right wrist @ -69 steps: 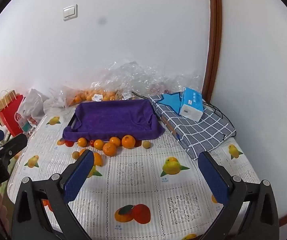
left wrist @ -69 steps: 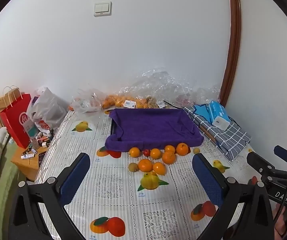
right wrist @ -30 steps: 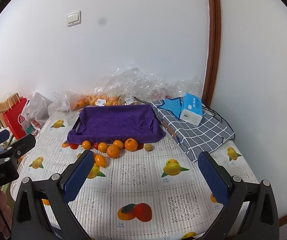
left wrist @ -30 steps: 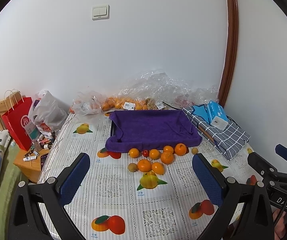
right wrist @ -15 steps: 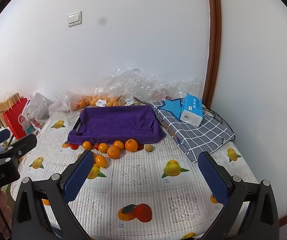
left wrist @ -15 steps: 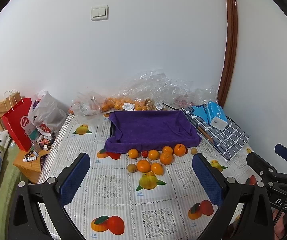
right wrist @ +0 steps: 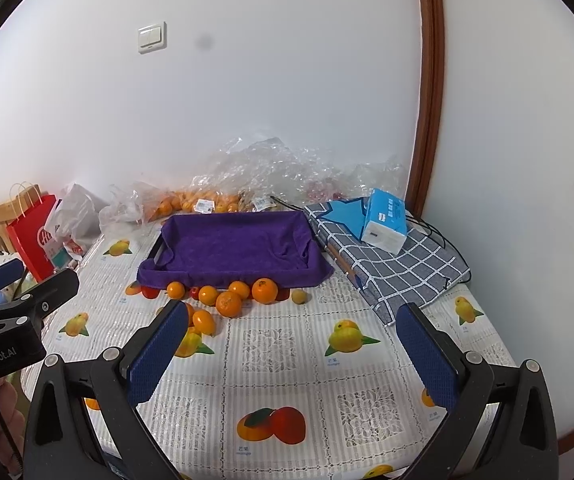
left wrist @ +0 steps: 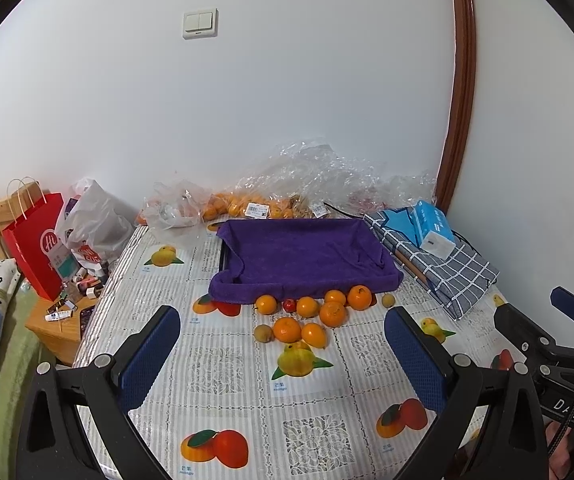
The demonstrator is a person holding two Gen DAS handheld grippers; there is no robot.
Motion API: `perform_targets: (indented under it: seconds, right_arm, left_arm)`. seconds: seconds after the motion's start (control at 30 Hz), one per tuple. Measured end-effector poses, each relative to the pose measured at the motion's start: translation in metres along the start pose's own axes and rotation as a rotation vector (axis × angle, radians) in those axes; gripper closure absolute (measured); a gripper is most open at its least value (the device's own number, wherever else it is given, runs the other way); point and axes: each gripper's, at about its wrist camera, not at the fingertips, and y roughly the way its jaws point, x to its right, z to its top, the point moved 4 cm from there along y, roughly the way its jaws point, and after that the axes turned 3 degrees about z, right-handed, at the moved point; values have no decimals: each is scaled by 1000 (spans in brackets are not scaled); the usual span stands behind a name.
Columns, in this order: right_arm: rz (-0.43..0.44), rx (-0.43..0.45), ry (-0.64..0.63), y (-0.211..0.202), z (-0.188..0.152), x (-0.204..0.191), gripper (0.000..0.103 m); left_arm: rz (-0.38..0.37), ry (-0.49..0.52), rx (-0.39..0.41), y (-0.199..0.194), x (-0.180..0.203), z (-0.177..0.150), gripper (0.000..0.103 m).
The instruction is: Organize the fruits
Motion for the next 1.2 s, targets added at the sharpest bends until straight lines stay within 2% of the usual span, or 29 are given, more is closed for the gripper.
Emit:
perform_targets:
  seconds: [0.87,1.2]
  right_arm:
    - [5,-10,2,6,-5,-3,0]
    - [20,-49,-11,31,-11,-1,0]
  left_arm:
    - [-17,-22,-7,5,-7,-4,0]
    - [-1,-50,-14,30,-20,-9,0]
